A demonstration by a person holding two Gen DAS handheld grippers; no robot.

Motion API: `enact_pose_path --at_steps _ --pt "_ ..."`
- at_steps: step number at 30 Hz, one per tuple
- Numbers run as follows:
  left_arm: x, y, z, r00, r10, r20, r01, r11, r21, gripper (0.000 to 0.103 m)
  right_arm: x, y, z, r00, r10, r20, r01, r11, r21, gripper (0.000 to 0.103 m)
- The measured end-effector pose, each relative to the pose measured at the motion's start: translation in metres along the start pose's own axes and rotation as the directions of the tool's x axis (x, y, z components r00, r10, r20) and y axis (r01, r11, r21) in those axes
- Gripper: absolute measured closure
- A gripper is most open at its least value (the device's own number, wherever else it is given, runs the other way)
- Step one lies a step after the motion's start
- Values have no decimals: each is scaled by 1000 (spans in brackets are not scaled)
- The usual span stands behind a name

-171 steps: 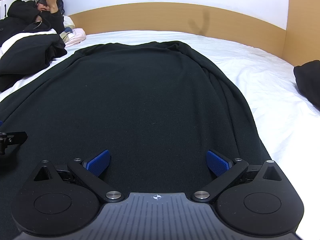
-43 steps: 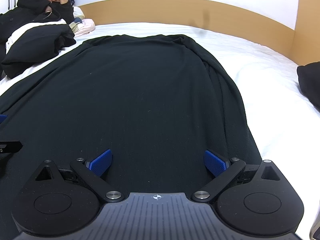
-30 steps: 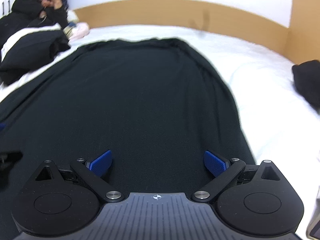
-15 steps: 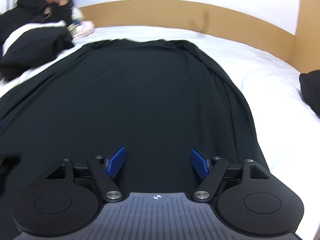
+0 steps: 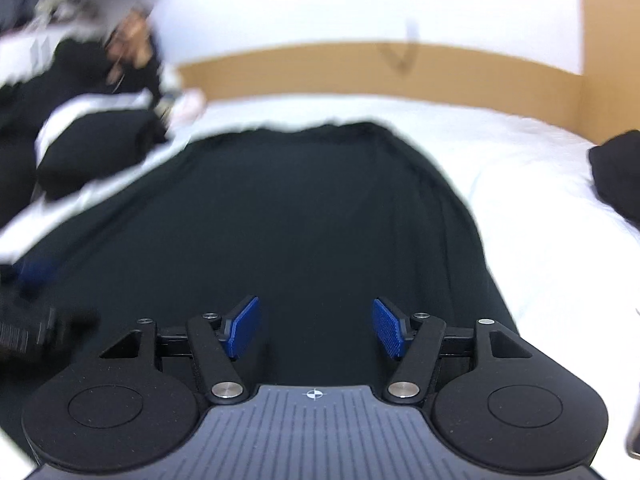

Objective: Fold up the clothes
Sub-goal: 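Move the left gripper down to the long edge of the fleece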

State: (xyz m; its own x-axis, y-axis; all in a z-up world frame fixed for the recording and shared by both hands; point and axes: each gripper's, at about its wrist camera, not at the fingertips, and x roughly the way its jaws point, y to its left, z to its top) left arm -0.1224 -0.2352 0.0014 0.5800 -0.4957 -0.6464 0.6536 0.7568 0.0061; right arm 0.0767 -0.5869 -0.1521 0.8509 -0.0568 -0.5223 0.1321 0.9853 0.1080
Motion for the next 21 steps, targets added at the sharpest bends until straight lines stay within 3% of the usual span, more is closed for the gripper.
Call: enact_pose_path --at_steps 5,10,15,21 --pt "0 0 -1 1000 7 2 -7 1000 -5 0 48 0 24 1000 -25 15 24 998 56 37" --pt "1 0 -1 1000 8 4 -8 1000 -6 0 77 7 25 996 -14 -86 18 999 45 36" --pt "1 0 1 1000 13 -2 -13 1000 -6 0 88 26 20 994 -56 -95 50 997 -60 14" --pt "-25 6 11 981 191 17 -191 981 30 1 115 29 32 991 -73 -110 66 996 -65 3"
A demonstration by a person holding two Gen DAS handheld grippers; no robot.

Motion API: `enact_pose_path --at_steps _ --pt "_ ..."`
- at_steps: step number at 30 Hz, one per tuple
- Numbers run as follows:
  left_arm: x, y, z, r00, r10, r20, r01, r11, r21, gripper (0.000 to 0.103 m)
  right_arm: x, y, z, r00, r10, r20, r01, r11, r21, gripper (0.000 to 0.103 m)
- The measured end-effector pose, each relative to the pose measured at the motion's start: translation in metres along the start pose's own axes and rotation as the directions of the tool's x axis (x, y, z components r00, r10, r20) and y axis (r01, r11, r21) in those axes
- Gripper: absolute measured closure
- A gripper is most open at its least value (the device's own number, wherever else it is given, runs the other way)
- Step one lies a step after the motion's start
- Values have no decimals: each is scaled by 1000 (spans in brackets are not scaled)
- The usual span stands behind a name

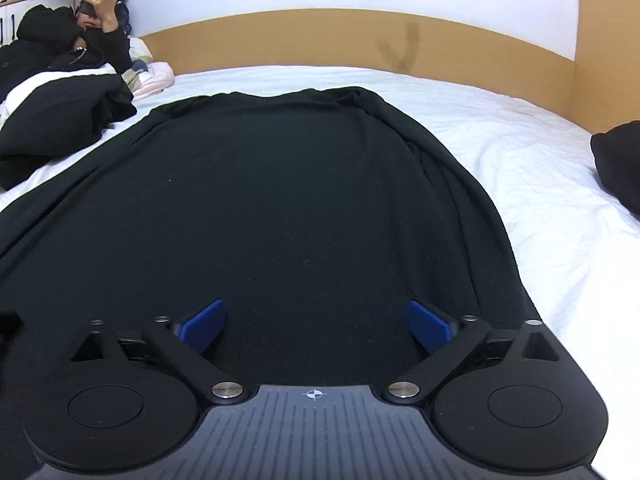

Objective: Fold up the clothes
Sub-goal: 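Move the left gripper down to the long edge of the fleece, then close the left gripper on the fleece edge and lift it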

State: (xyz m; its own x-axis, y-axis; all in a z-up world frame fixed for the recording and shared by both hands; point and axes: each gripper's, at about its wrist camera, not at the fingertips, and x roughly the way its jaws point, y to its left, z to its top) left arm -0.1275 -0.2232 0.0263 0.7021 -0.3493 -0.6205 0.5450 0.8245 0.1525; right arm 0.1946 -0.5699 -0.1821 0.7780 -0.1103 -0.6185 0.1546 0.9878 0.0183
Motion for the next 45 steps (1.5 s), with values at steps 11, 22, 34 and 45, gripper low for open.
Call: enact_pose_path --at_steps 11,22,34,45 --pt "-61 74 -52 979 163 -118 -163 987 11 1 15 -14 6 1000 -21 7 21 1000 -22 2" --pt "-73 86 -82 976 -17 -215 -2 996 -90 4 36 -21 -4 999 -37 10 37 999 -28 1" --pt "-65 94 -72 974 -33 -222 -1 988 -152 41 34 -19 -5 999 -38 10 38 999 -27 0" --pt "-66 105 -68 968 -61 -242 26 989 -147 74 -20 -12 -32 999 -36 6 36 999 -16 0"
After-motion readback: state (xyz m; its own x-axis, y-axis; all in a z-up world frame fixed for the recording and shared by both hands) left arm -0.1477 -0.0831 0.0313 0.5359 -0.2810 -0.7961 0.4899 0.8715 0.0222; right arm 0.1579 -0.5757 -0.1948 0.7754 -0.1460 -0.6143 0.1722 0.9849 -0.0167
